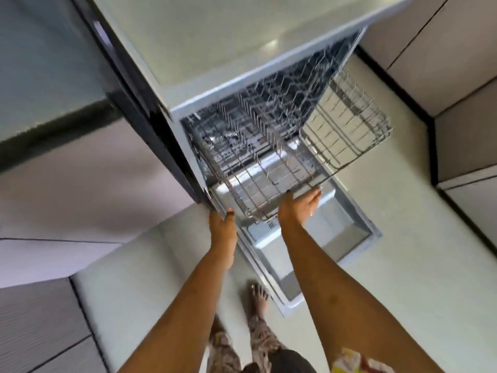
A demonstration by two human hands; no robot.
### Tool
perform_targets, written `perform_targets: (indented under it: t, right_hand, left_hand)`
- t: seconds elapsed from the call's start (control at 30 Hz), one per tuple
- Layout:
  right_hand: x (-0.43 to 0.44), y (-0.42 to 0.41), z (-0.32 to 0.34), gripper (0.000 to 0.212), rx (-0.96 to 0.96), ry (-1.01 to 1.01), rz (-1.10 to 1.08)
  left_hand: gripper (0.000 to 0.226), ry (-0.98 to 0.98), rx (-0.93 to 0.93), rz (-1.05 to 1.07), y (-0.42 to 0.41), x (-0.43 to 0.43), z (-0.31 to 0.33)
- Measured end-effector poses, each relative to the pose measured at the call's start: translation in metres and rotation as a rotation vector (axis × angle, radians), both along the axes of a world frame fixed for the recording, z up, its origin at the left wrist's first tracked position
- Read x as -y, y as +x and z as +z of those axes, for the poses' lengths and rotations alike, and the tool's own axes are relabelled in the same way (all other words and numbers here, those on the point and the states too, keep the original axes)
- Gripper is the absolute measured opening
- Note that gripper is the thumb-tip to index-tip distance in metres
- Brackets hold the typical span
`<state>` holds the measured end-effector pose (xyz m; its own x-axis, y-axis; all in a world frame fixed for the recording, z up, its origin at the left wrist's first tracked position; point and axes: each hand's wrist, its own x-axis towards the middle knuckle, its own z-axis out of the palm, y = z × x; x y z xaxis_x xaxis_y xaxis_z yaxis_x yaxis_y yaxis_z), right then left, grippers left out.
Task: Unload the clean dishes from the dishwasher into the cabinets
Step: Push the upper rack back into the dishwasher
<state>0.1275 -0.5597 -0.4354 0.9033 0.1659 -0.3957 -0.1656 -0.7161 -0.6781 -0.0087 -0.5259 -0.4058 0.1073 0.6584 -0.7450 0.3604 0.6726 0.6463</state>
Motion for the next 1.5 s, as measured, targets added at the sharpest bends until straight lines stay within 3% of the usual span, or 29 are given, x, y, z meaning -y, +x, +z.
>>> perform_targets:
  t: [0.13, 0.23, 0.37, 0.47, 0.63, 0.8, 0.9, 1.0, 1.1, 1.2, 1.27, 1.5]
  right_hand:
    - [0.001, 0.035, -0.033, 0.077, -0.246, 0.191, -0.208]
    - [-0.007, 0.054, -0.036, 0.076, -0.358, 0.372, -0.313]
    - [-0.022, 0.054, -0.028, 0.072, -0.351, 0.501, -0.378]
    - [-0.026, 0.05, -0.028, 0.066, -0.346, 0.539, -0.366]
    - [-0.048, 0.057, -0.024, 0.069, -0.418, 0.519, -0.196]
    - [-0.084, 0.073, -0.017, 0.084, -0.481, 0.529, 0.1]
    - [-0.106, 0.088, -0.013, 0.099, -0.561, 0.491, 0.288]
    - [-0.13, 0.102, -0.005, 0.114, -0.627, 0.416, 0.431]
    - [-0.15, 0.104, 0.0, 0.114, -0.632, 0.389, 0.533]
    - [-0.158, 0.1, -0.002, 0.116, -0.601, 0.385, 0.561]
    - [-0.157, 0.101, -0.008, 0.117, -0.569, 0.367, 0.571]
    - [-0.159, 0.112, -0.019, 0.114, -0.567, 0.319, 0.628]
  left_hand:
    - [0.062, -0.331, 0.083, 0.015, 0.021, -0.003, -0.023]
    - [0.06, -0.375, 0.19, 0.146, 0.042, -0.004, -0.035]
    - [0.063, -0.42, 0.378, 0.426, 0.053, -0.002, -0.043]
    - [0.059, -0.417, 0.418, 0.58, 0.057, -0.008, -0.042]
    - [0.041, -0.296, 0.645, 0.634, 0.06, -0.039, -0.037]
    - [0.043, -0.199, 0.613, 0.757, 0.068, -0.086, -0.036]
    - [0.044, -0.102, 0.662, 0.706, 0.077, -0.105, -0.033]
    - [0.06, -0.022, 0.602, 0.619, 0.089, -0.112, -0.029]
    - [0.08, -0.033, 0.511, 0.59, 0.095, -0.117, -0.037]
    - [0.075, -0.056, 0.566, 0.582, 0.095, -0.121, -0.042]
    - [0.047, -0.064, 0.578, 0.575, 0.098, -0.124, -0.037]
    - [0.053, -0.087, 0.634, 0.563, 0.101, -0.132, -0.034]
